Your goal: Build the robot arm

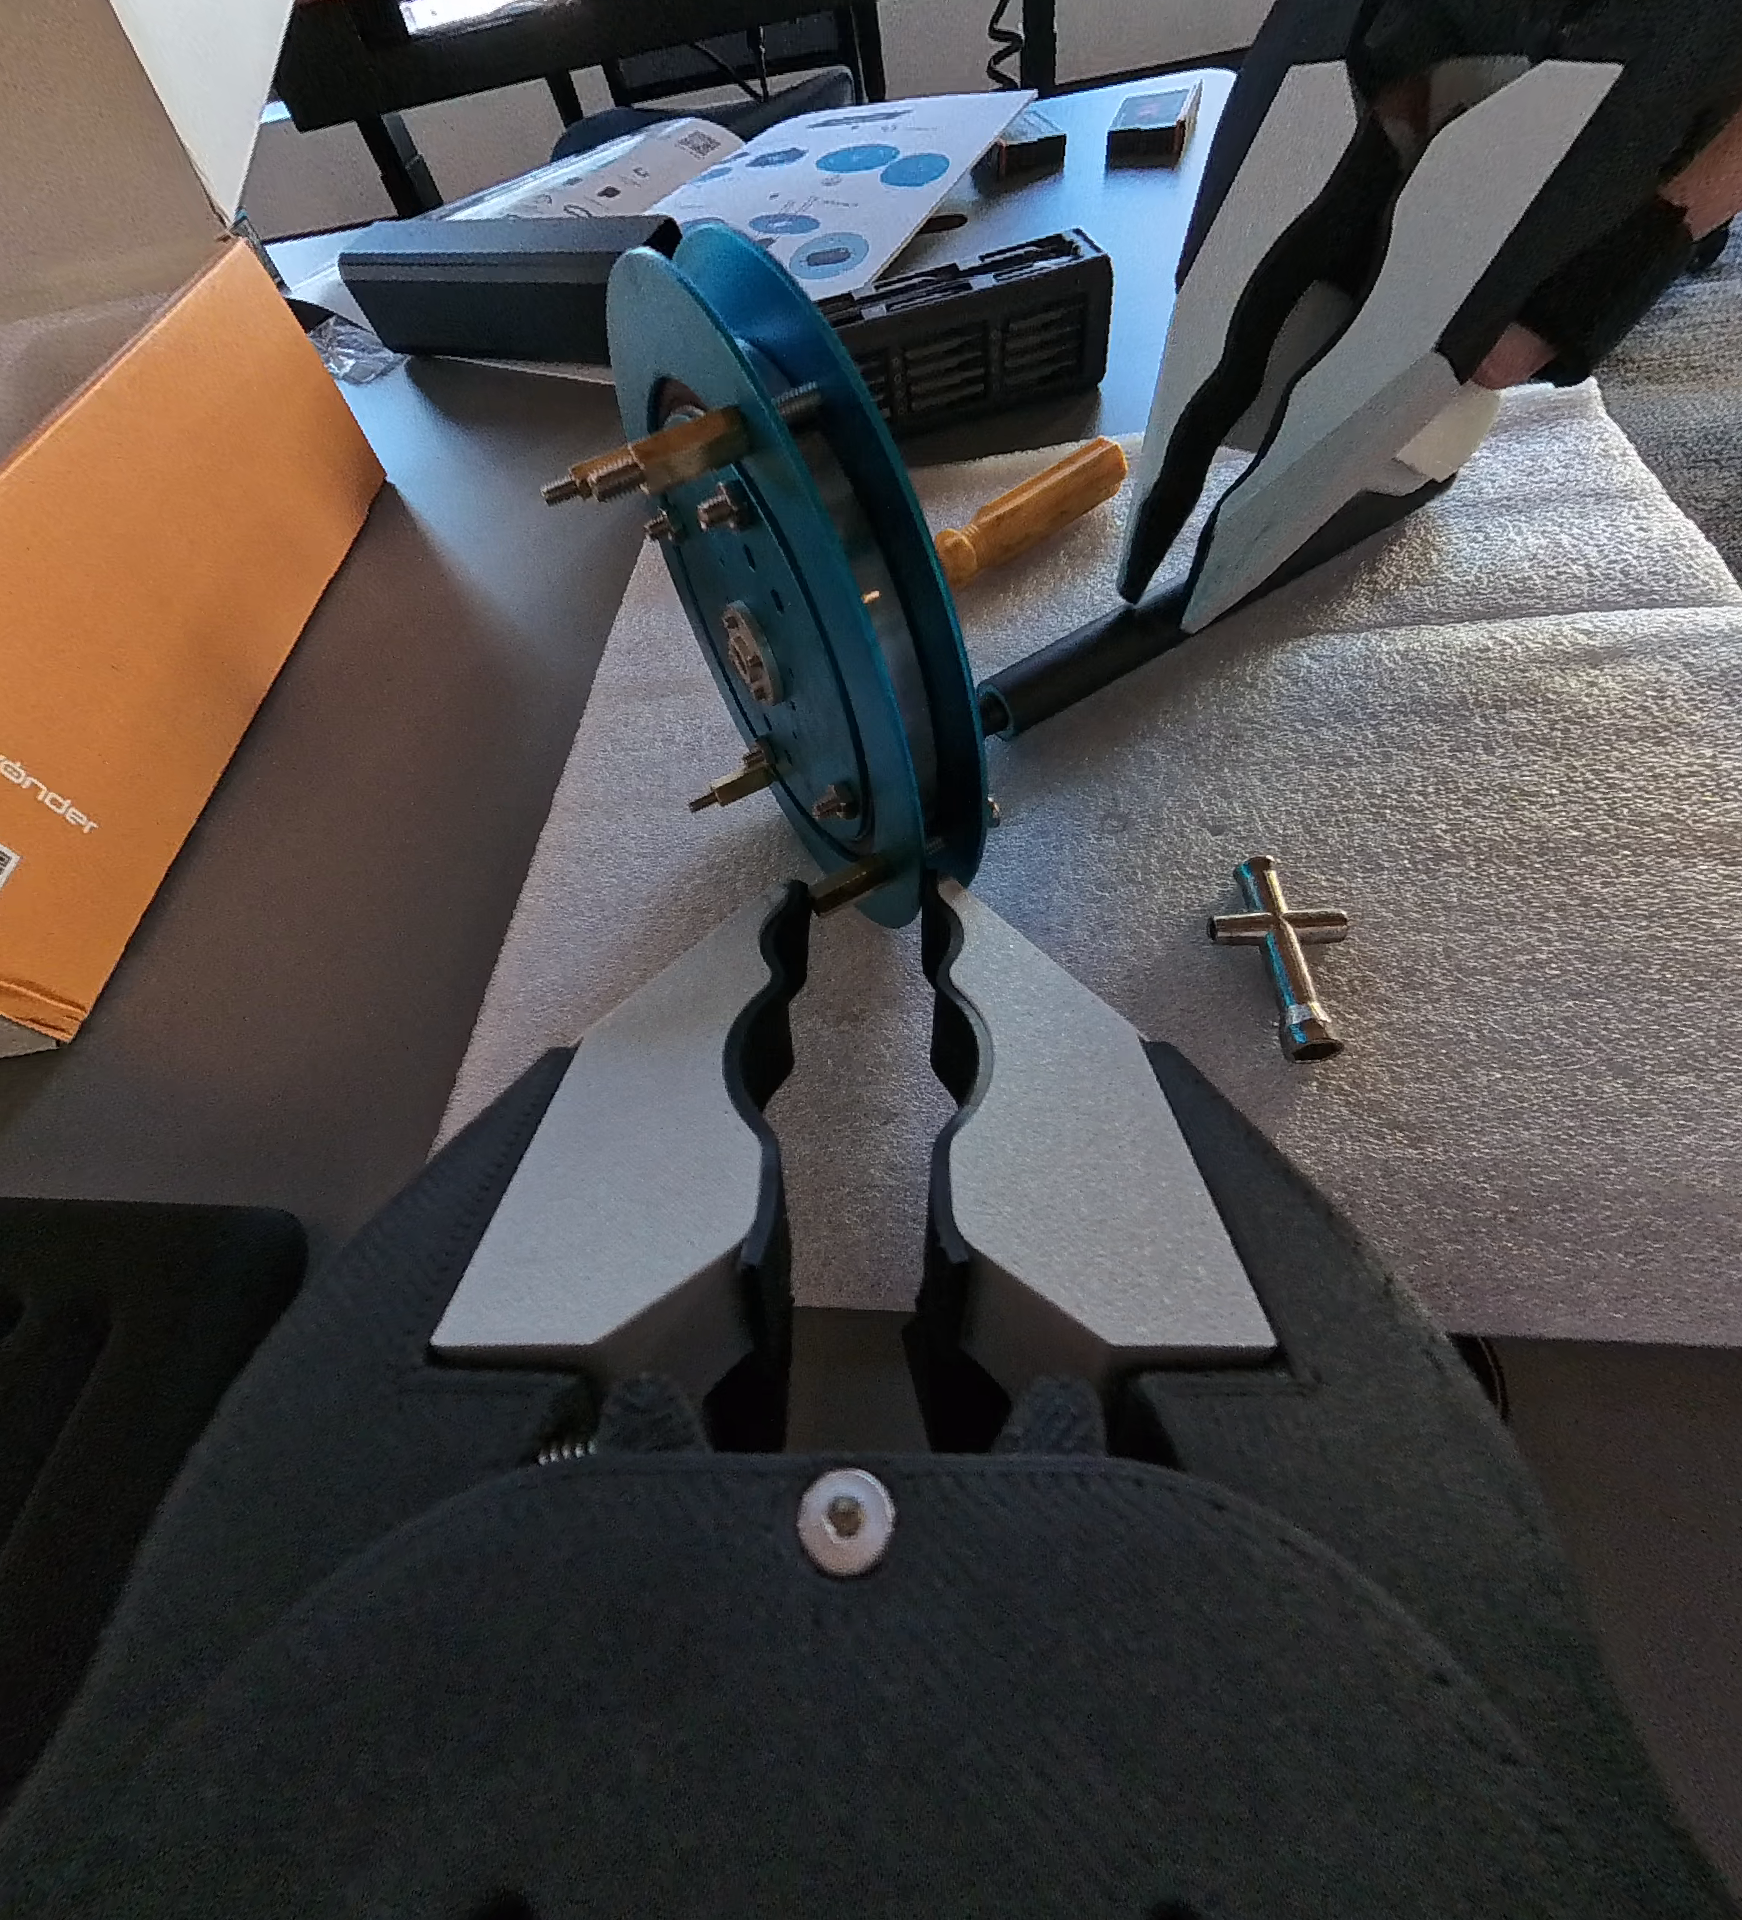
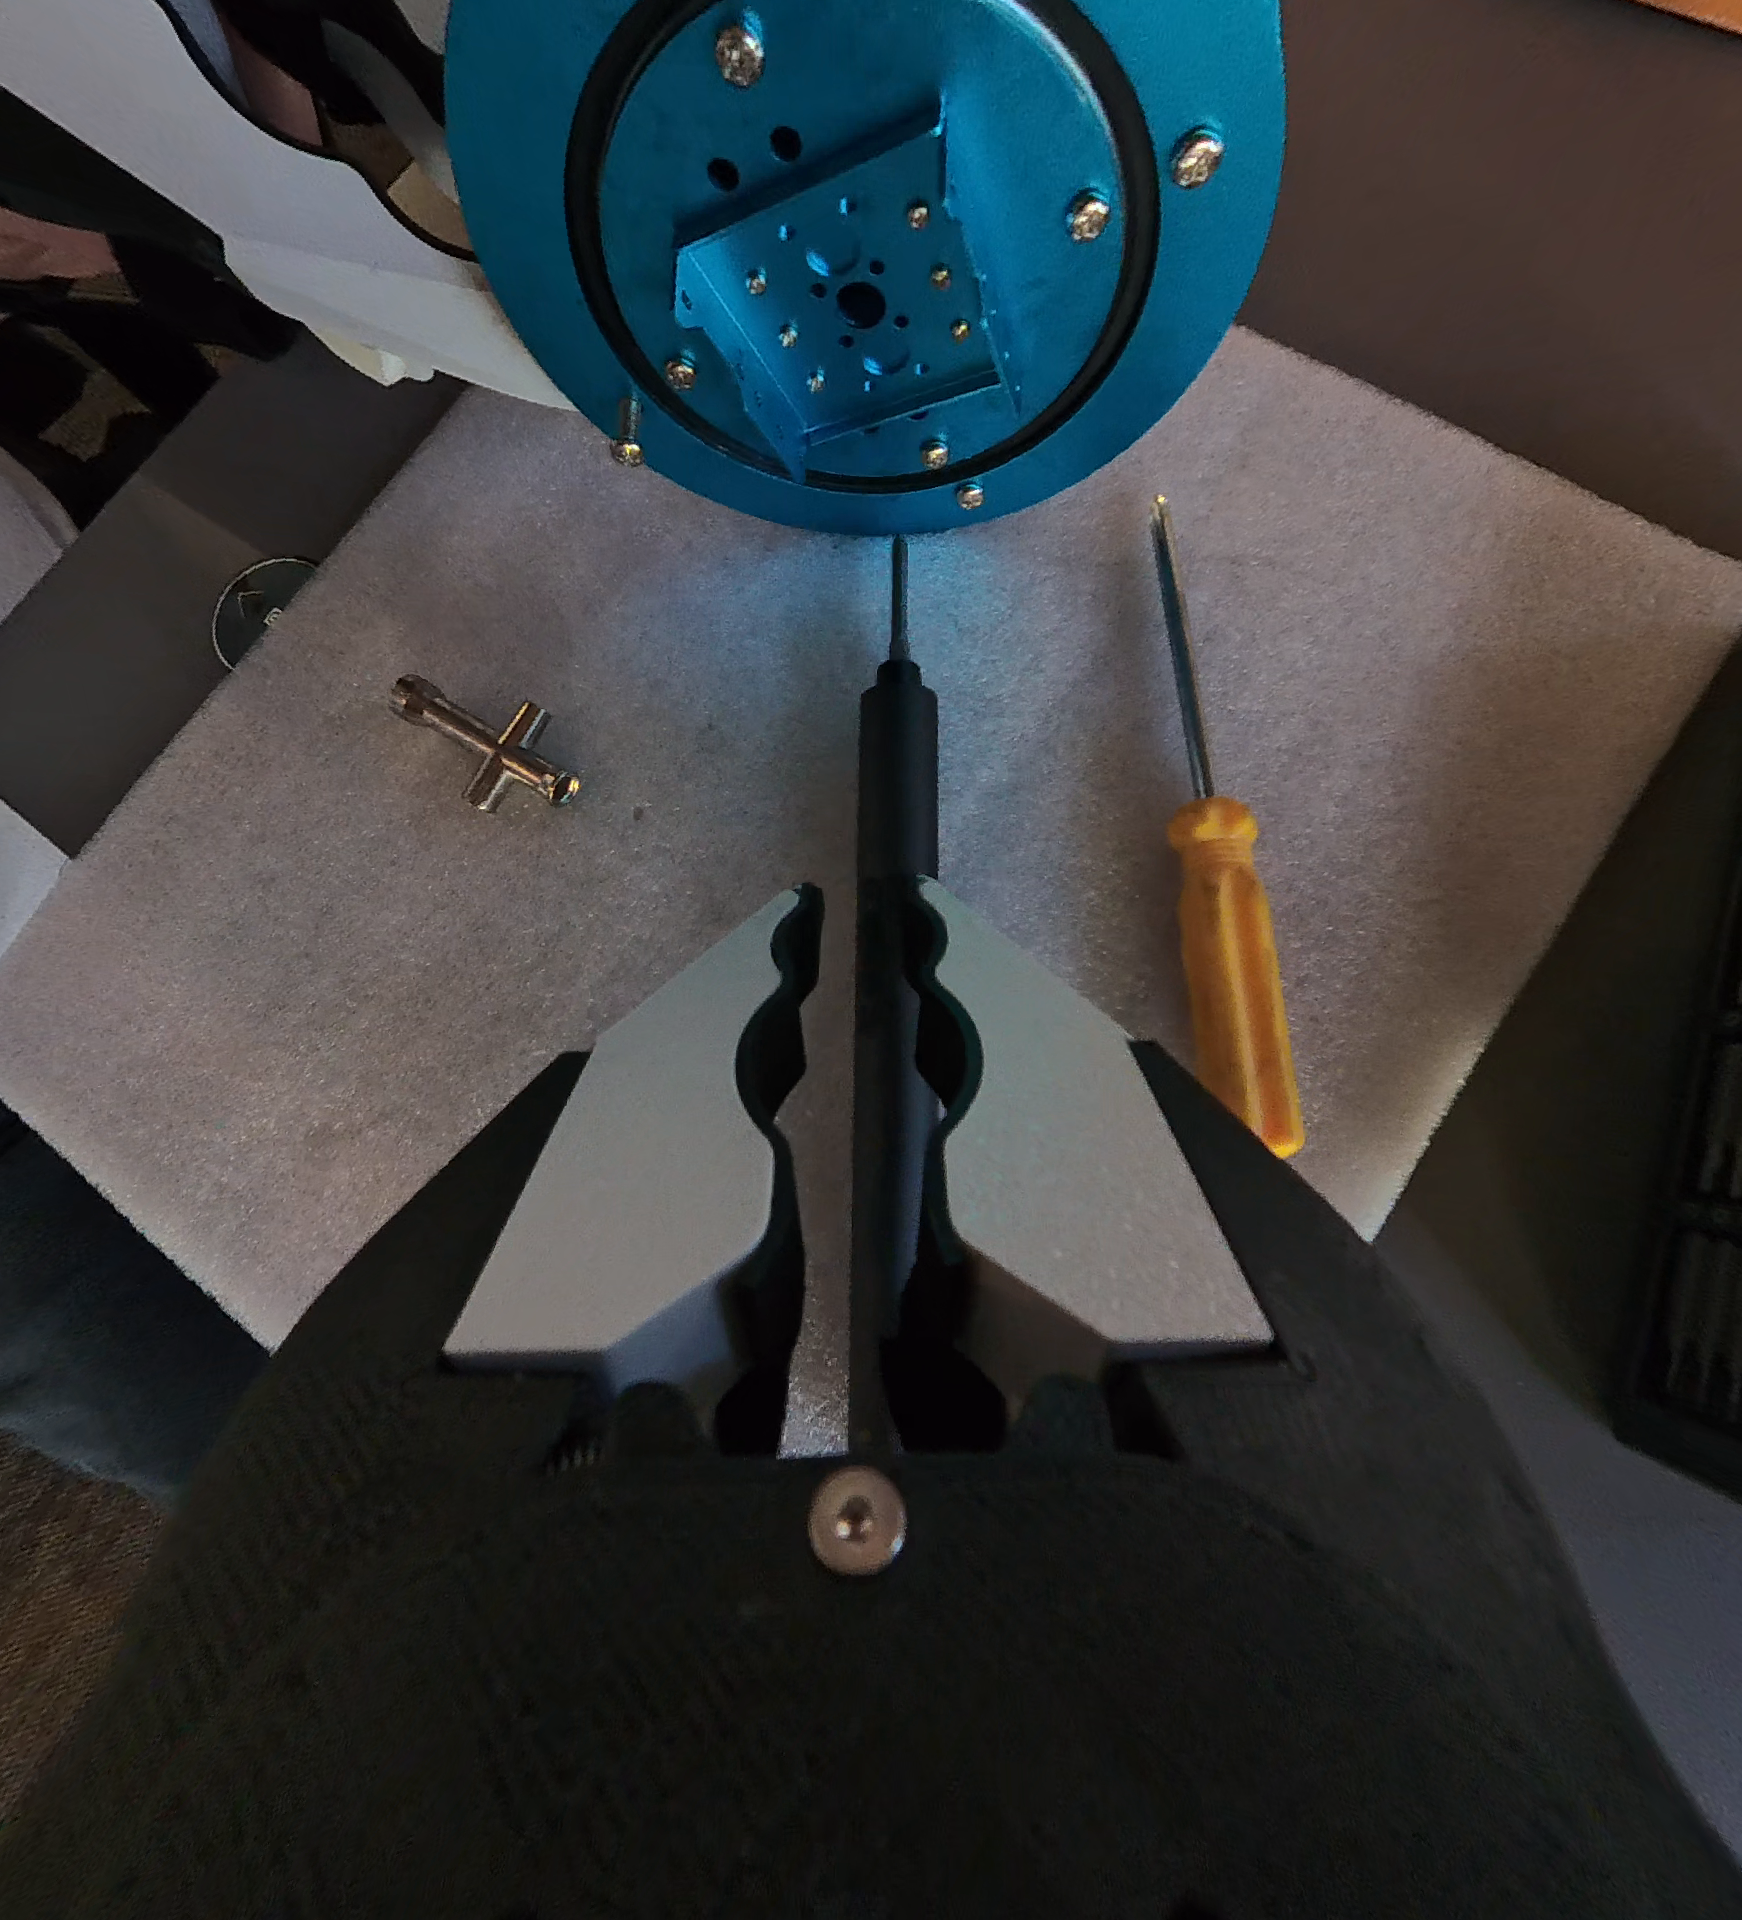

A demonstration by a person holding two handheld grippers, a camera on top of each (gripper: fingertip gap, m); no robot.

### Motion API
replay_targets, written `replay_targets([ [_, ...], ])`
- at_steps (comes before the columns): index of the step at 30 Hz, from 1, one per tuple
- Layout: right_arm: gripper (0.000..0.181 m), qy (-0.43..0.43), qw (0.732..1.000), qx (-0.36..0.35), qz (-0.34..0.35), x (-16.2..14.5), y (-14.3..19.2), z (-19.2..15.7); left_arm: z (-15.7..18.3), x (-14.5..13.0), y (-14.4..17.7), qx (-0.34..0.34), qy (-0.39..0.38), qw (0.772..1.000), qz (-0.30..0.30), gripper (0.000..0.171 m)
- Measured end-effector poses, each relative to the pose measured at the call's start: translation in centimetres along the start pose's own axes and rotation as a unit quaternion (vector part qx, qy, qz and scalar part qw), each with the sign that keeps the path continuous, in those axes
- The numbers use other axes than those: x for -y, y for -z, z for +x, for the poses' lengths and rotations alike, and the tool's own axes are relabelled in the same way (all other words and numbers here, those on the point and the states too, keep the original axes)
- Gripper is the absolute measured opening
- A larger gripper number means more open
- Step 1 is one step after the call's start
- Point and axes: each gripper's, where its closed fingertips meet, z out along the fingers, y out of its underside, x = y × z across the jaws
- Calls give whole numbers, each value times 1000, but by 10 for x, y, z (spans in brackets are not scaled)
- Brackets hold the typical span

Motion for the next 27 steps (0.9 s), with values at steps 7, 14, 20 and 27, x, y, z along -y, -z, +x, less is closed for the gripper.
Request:
replay_targets([
  [7,11,-13,1000,8,3,0,2,2,0,0,0,2,-3,1000,0,20],
  [14,16,-60,997,42,-18,-7,-5,9,0,0,0,2,-4,1000,0,20],
  [20,16,-84,994,71,-20,-7,-6,5,0,0,0,2,-4,1000,0,20],
  [27,15,-101,989,103,-39,-6,-8,-3,0,0,0,4,-7,1000,0,20],
])
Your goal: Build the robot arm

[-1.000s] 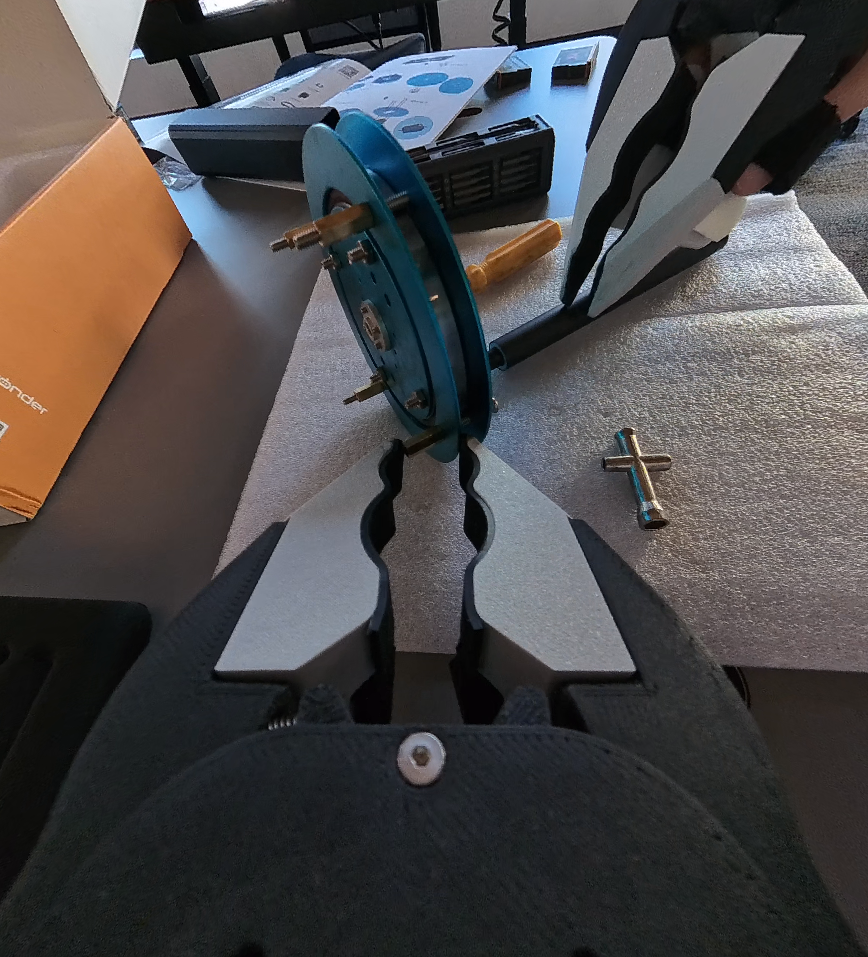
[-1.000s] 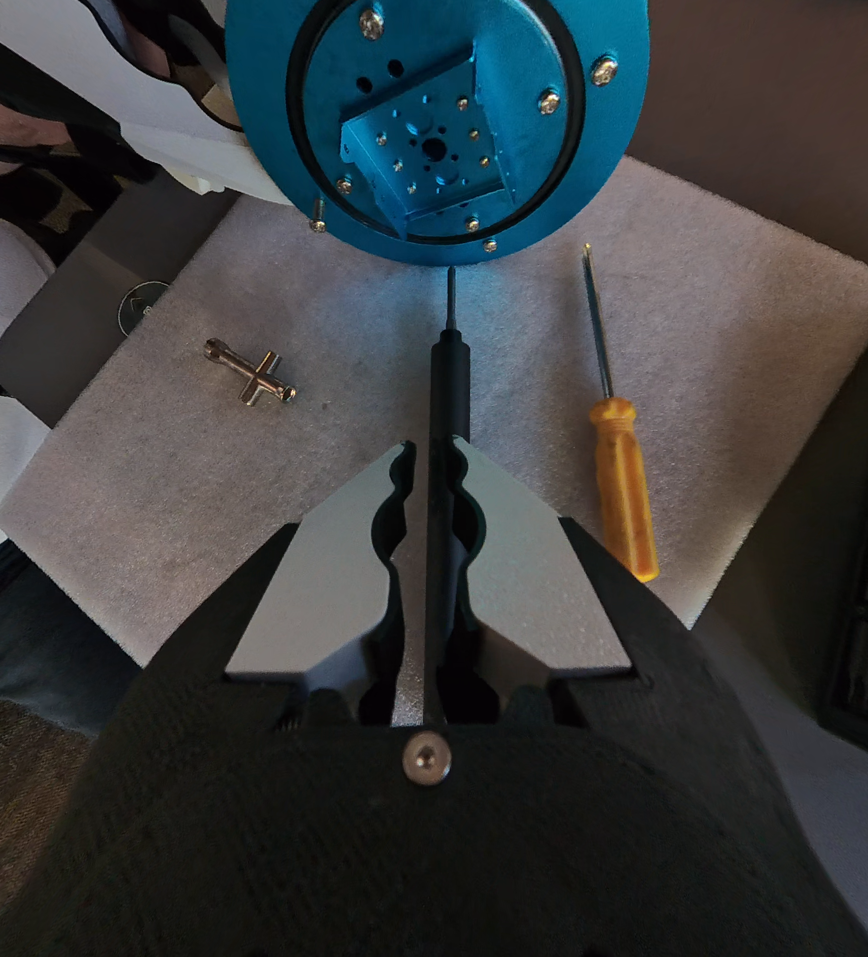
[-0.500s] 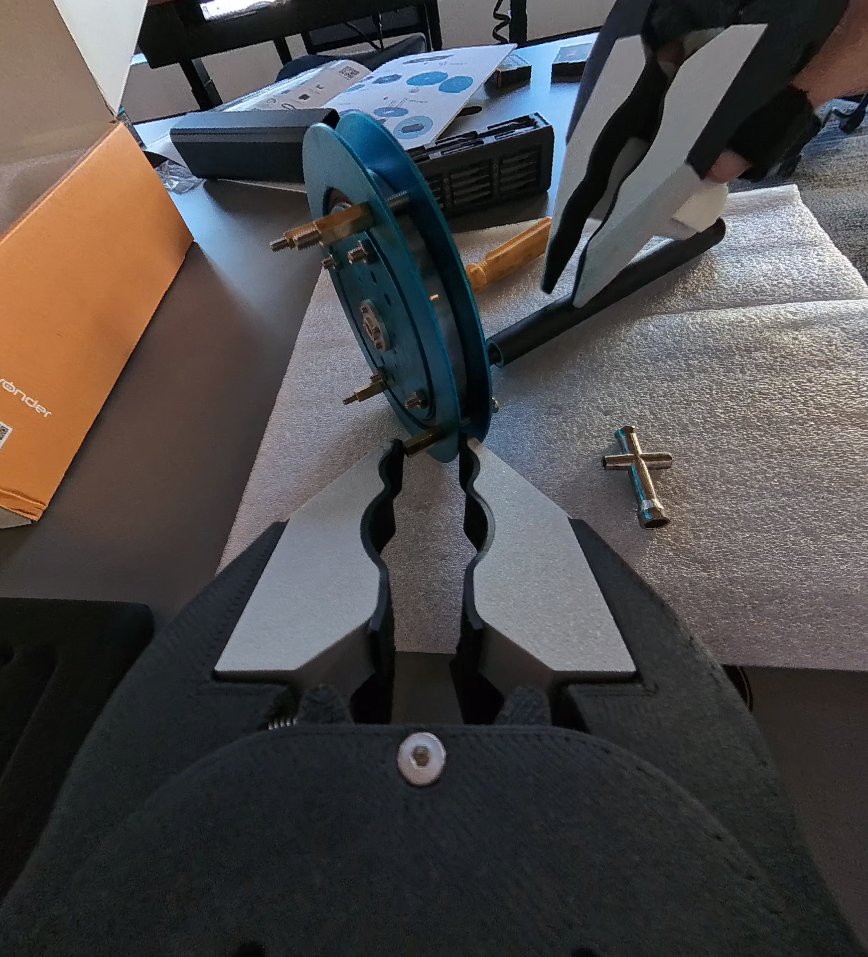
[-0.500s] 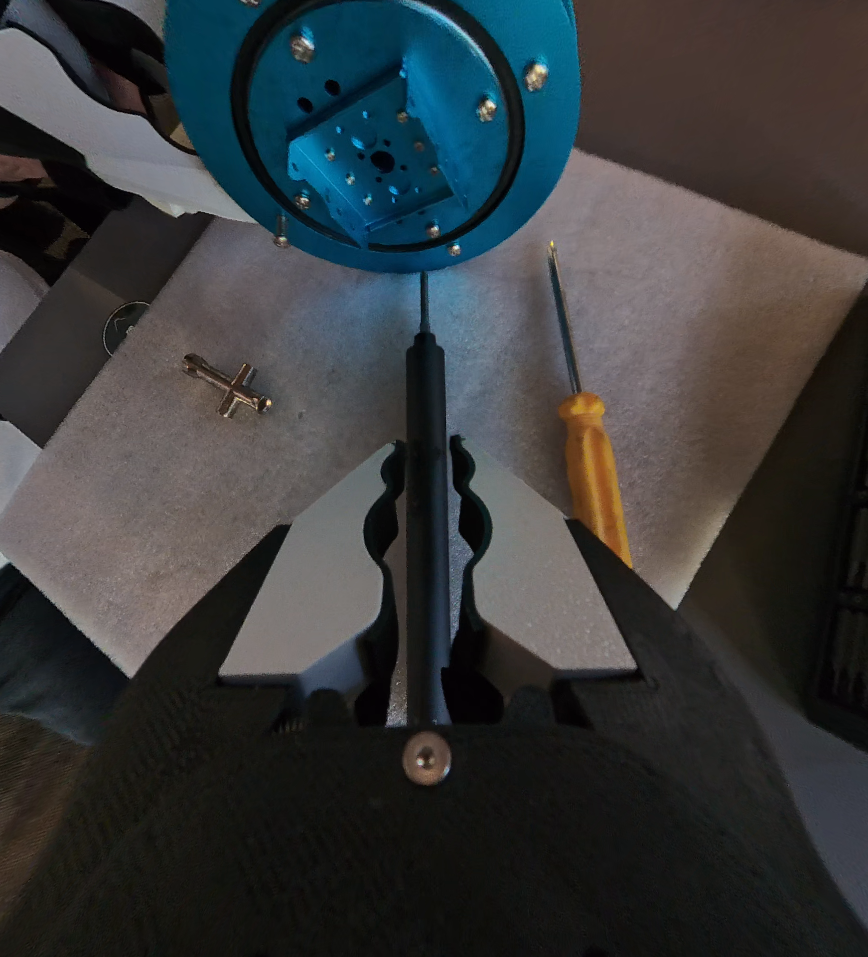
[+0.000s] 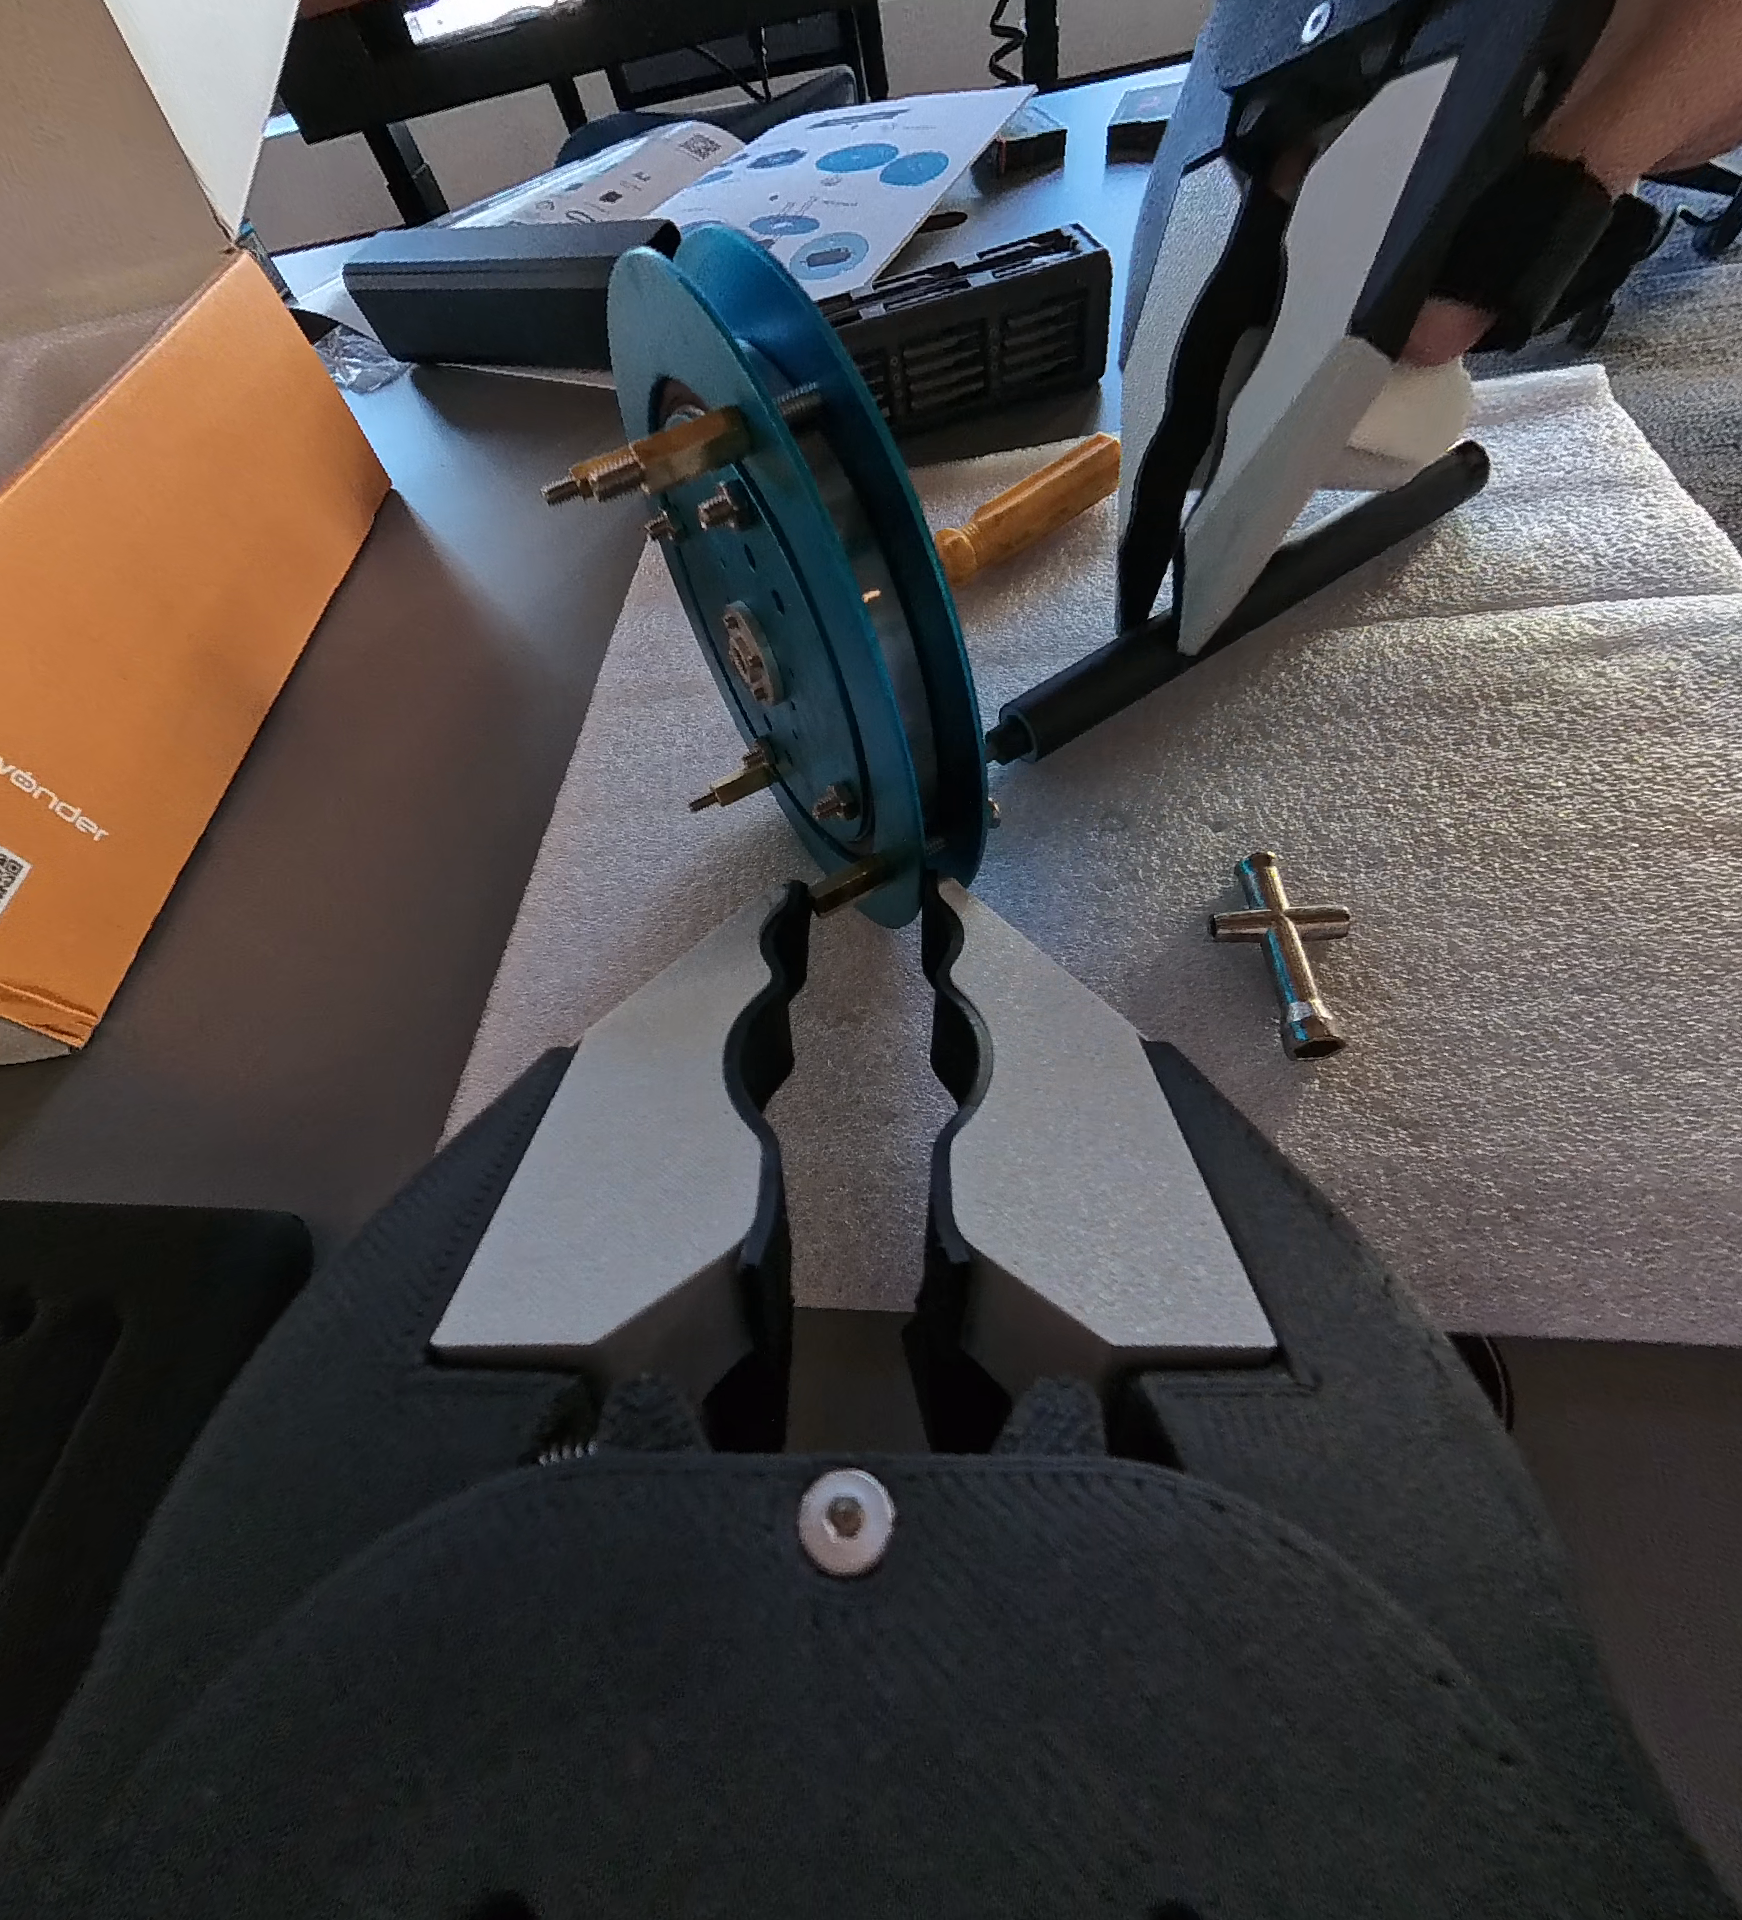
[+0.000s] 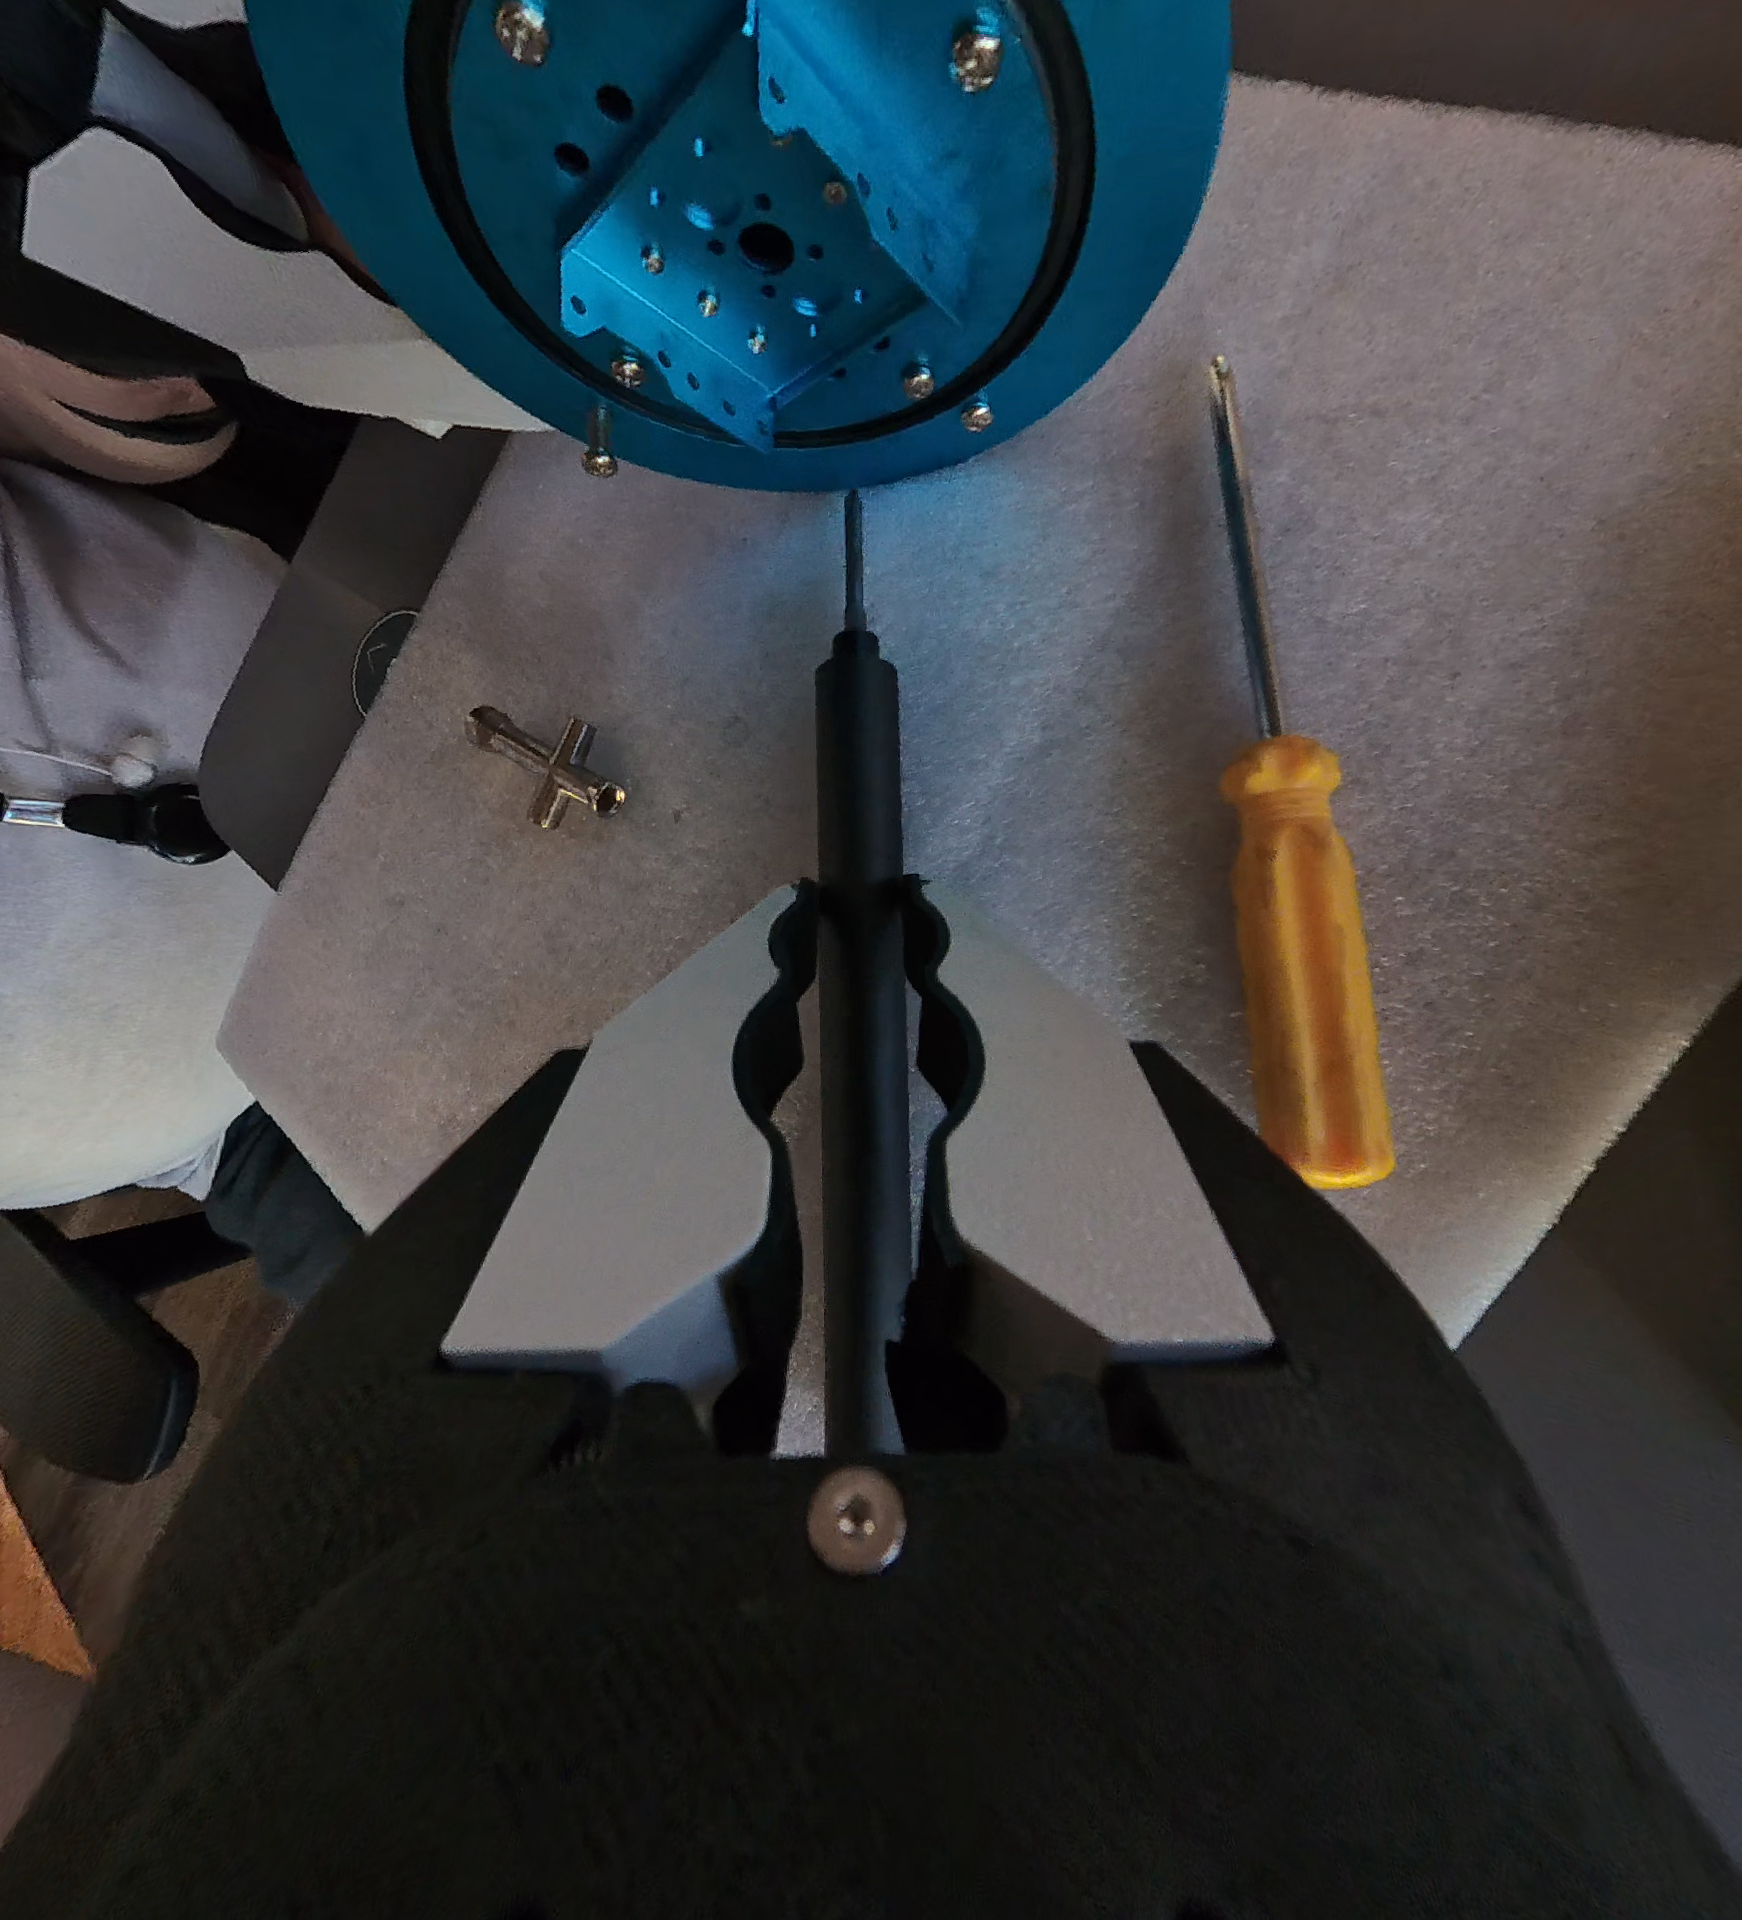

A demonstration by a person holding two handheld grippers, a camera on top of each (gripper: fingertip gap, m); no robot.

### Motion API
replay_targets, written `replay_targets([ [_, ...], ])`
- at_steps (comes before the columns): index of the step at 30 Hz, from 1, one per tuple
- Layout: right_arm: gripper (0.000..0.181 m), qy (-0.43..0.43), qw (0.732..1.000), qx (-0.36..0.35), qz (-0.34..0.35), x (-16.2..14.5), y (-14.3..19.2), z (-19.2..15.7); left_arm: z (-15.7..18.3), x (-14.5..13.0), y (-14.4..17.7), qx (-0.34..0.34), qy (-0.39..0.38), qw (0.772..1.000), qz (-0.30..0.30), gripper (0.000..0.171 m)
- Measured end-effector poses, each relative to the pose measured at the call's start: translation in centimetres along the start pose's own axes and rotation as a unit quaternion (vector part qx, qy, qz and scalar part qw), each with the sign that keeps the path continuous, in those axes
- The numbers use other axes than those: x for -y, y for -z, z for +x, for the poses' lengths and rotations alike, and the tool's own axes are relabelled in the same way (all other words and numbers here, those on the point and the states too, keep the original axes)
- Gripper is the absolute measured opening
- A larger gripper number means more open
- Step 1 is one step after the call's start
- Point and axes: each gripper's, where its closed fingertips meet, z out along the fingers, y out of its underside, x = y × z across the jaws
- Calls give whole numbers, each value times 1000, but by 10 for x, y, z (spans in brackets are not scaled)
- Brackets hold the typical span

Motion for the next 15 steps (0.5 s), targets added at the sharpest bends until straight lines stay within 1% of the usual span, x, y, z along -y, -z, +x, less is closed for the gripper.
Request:
replay_targets([
  [1,16,9,1000,-5,-5,-1,-1,0,0,0,0,0,-1,1000,0,20],
  [3,24,25,999,-25,-16,-2,-2,3,0,0,0,0,-1,1000,0,20],
  [9,19,47,998,-37,-13,4,0,0,1,0,0,3,-8,1000,-1,20],
  [15,17,40,998,-42,-26,-2,0,4,1,0,0,5,-13,1000,-1,20],
])
